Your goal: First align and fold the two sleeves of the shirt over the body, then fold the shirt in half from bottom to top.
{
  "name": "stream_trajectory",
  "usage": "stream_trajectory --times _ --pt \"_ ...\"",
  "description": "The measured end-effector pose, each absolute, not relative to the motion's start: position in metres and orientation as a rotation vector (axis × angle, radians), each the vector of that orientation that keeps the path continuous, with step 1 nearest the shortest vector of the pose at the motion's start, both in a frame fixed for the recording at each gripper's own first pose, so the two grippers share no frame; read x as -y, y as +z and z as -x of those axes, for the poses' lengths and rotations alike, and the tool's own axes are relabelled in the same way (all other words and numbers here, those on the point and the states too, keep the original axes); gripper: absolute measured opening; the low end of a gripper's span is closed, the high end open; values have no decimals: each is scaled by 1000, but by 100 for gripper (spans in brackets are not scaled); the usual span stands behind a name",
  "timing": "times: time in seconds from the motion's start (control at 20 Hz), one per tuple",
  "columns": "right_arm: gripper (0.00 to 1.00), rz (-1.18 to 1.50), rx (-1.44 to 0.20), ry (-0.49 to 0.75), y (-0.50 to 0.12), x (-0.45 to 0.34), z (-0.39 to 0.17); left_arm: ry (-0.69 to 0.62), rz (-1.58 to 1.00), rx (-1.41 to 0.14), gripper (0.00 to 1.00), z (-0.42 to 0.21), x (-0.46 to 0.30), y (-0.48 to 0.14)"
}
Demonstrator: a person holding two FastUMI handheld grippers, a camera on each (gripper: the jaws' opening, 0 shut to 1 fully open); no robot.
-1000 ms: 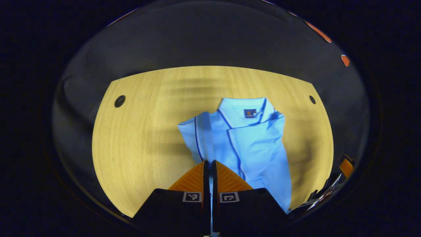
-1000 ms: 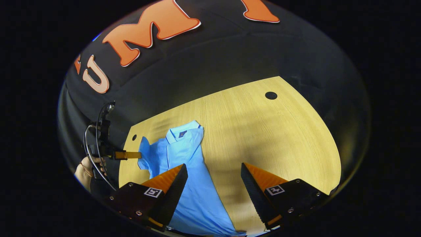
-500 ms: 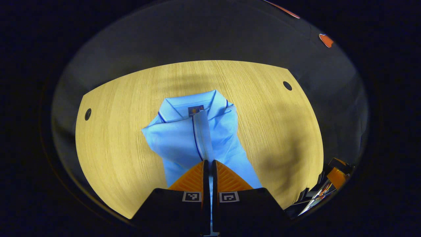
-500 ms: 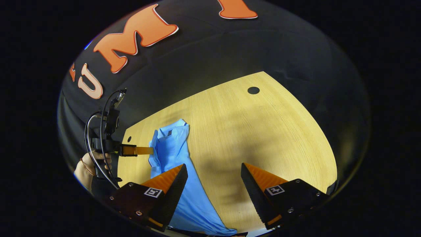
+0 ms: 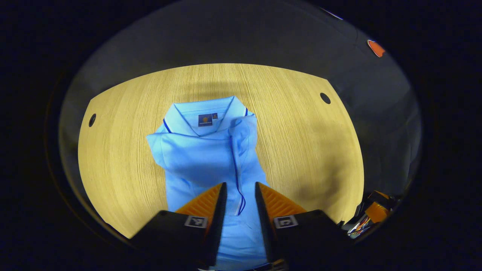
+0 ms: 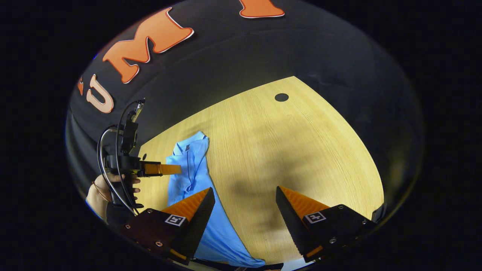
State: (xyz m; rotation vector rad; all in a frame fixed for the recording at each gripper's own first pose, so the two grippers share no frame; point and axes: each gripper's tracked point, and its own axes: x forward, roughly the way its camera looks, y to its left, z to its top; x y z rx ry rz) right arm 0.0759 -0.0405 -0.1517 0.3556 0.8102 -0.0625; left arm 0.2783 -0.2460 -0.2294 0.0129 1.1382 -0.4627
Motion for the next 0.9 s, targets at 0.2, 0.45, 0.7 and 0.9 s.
stream_trajectory --times 0.2,0.45,0.7,0.9 --pt "99 -298 -837 14 -153 18 -65 -383 18 -1089 93 -257 213 -217" --pt "99 -186 -883 110 -163 -17 -44 -295 67 -1054 100 -211 156 -205" --pt "99 -105 -921 147 -175 -50 -27 -246 94 -1085 100 -159 102 -214" --pt "99 -43 -1005 145 -205 -67 3 -258 67 -1121 100 -114 73 -226"
